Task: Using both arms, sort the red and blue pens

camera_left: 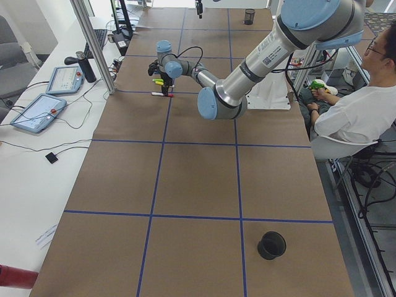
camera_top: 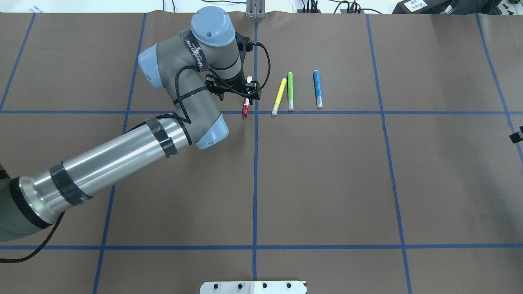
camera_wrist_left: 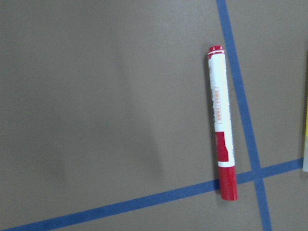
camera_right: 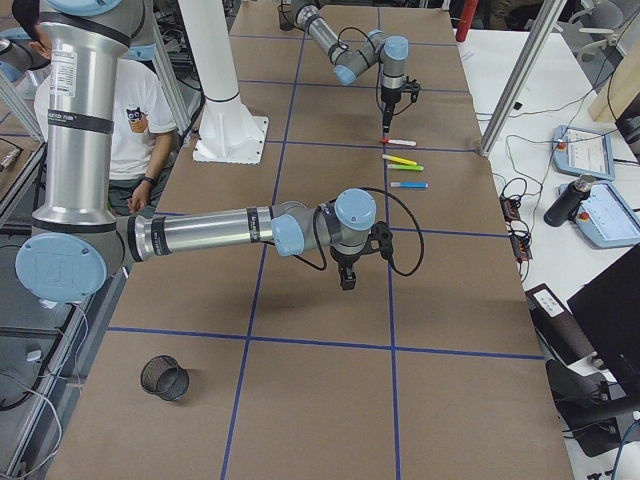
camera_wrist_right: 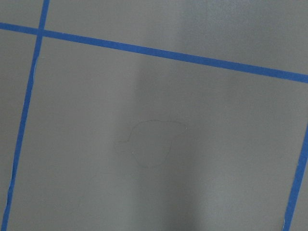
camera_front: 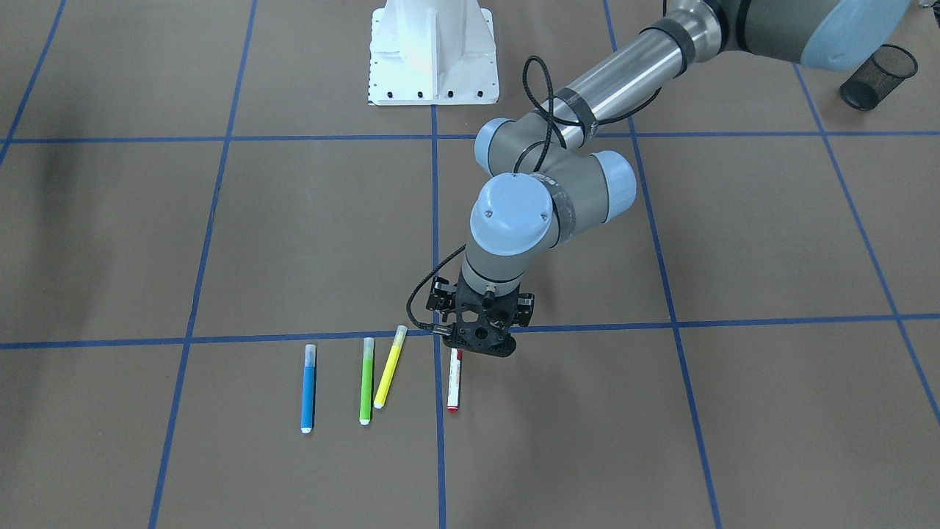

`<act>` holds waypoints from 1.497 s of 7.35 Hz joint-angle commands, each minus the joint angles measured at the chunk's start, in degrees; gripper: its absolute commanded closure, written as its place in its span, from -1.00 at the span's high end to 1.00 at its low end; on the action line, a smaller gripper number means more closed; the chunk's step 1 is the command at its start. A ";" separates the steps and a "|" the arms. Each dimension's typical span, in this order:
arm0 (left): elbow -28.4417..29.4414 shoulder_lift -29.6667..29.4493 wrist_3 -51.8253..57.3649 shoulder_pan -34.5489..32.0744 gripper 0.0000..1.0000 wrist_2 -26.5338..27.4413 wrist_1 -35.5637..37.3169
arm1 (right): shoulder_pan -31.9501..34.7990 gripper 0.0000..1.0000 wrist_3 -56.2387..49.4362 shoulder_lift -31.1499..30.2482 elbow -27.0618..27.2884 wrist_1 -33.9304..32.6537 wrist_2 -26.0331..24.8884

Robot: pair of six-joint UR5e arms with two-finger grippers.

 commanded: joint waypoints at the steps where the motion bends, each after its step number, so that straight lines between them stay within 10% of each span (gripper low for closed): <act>1: 3.53 -1.23 0.25 1.48 0.74 3.83 -2.48 | -0.94 0.99 0.00 0.00 -0.21 0.00 -0.57; 4: 7.94 -3.52 0.34 2.71 0.63 6.99 -4.87 | -1.47 0.99 0.00 0.00 -0.47 -0.09 -0.75; 7: 8.12 -3.34 0.34 3.07 -0.05 7.08 -4.78 | -2.26 0.99 0.09 0.17 -0.74 -0.09 -1.19; 9: 8.20 -3.34 -0.09 2.89 -0.99 7.00 -4.69 | -2.35 0.99 0.09 0.17 -0.83 -0.09 -1.27; 11: 5.85 -2.91 -0.36 0.80 -1.00 5.17 -3.99 | -2.43 0.99 0.09 0.17 -1.17 -0.09 -1.36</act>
